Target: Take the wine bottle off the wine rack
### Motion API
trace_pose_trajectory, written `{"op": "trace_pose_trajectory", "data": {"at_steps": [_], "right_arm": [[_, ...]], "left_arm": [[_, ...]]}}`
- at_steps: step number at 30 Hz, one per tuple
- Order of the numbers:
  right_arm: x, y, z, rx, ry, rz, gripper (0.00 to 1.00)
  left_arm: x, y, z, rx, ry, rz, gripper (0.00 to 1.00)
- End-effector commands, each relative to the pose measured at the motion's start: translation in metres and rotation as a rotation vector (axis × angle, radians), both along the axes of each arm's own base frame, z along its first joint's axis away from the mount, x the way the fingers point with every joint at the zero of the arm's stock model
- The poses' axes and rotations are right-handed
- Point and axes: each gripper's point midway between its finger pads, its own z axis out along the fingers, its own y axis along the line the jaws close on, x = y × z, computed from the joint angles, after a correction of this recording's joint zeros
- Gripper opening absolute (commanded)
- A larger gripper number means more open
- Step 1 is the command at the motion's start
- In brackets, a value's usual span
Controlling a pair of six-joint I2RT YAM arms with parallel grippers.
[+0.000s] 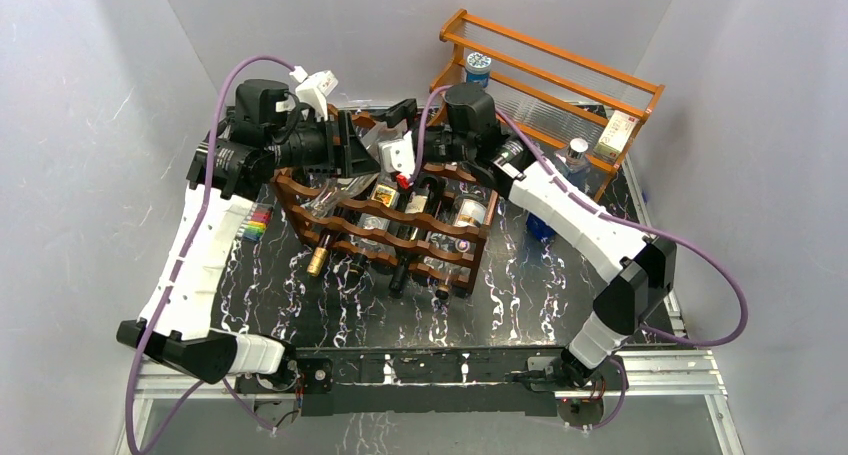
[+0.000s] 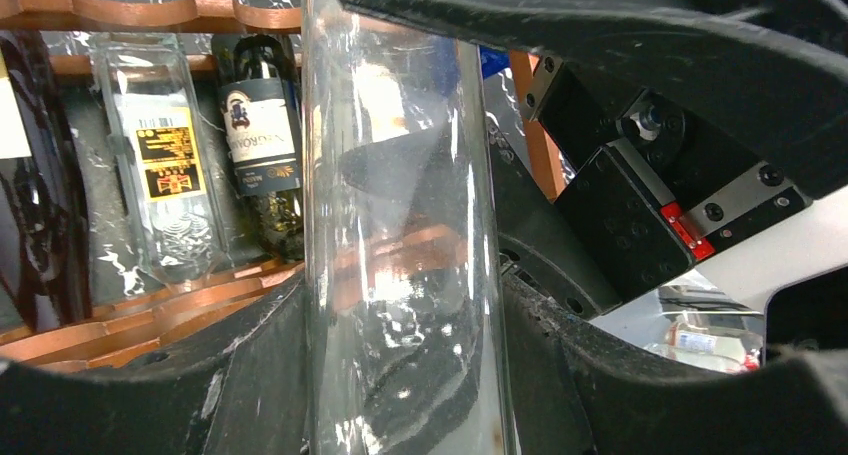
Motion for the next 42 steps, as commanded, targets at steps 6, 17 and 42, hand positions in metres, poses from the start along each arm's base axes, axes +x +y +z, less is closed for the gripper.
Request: {"op": "trace_pose_trajectory", "data": {"at_steps": [6,17,42], "right_arm": [[-0.02,0.015,0.004,-0.05,0.03,0.079,0.86],[-0.021,0.022,-0.006,-0.117,-0.057,0.046,0.65],[0.014,-0.017,0.08,0.453,0.106,-0.335,0.0]], "left_arm": [[-0.015,-0.002,0.009,-0.007,-0.054,-0.059,0.0],[-0.015,0.0,0.005,0.019,-0.038,-0.042,0.0],[-0.016,0.036,0.11,-0.119,-0.383,0.239,0.98]]}}
